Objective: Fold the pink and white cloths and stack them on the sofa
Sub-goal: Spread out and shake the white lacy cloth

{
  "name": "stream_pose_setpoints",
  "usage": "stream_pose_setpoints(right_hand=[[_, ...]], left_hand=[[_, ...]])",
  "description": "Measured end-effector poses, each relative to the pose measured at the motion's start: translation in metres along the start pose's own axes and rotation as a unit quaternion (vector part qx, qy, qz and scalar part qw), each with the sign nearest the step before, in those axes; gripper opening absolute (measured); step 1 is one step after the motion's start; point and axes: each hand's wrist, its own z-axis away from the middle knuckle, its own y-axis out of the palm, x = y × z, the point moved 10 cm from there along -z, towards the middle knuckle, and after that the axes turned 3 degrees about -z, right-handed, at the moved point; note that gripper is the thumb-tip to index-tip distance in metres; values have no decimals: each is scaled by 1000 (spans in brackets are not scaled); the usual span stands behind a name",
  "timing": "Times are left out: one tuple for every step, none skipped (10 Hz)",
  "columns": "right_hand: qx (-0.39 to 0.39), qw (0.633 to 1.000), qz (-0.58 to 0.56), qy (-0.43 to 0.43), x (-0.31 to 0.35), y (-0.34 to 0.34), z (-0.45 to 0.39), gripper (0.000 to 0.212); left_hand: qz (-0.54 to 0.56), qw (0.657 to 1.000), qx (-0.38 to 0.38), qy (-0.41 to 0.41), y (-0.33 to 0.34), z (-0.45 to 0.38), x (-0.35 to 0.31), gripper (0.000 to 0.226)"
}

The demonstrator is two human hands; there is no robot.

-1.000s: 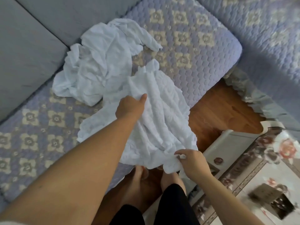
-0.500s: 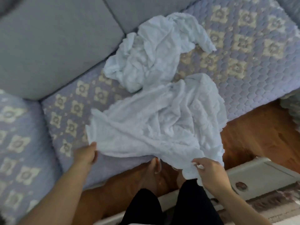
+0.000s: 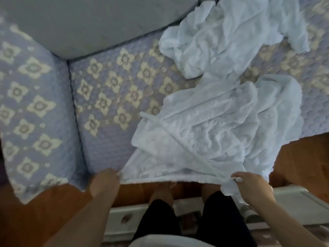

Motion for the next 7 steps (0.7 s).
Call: stream_pose_setpoints(right_hand=[[-21,999,29,31,-7,2,4,45],[-20,997,77,-3,14,10,14,41],[83,973,196,-92,41,46,21,41],[124,953,243,-130,51,67,26,34],[106,956,244,-126,53,66,23,35],[110,959,235,-117,48,71,22,43],[105,965,218,-99,39,74,19,44]], left_hand=[[107,992,51,-36,121,-115,106,40],[156,985,73,-21,74,-82,106,27],[213,973,26,86,-33,-4,6,34],[232,951,-98,180,-85,14,-69,40],[219,936,-148,235,-116,15,-146,45],[257,954,-79,129,-127,-17,-191,56],[344,937,54,18,-100,-69,-204,62]])
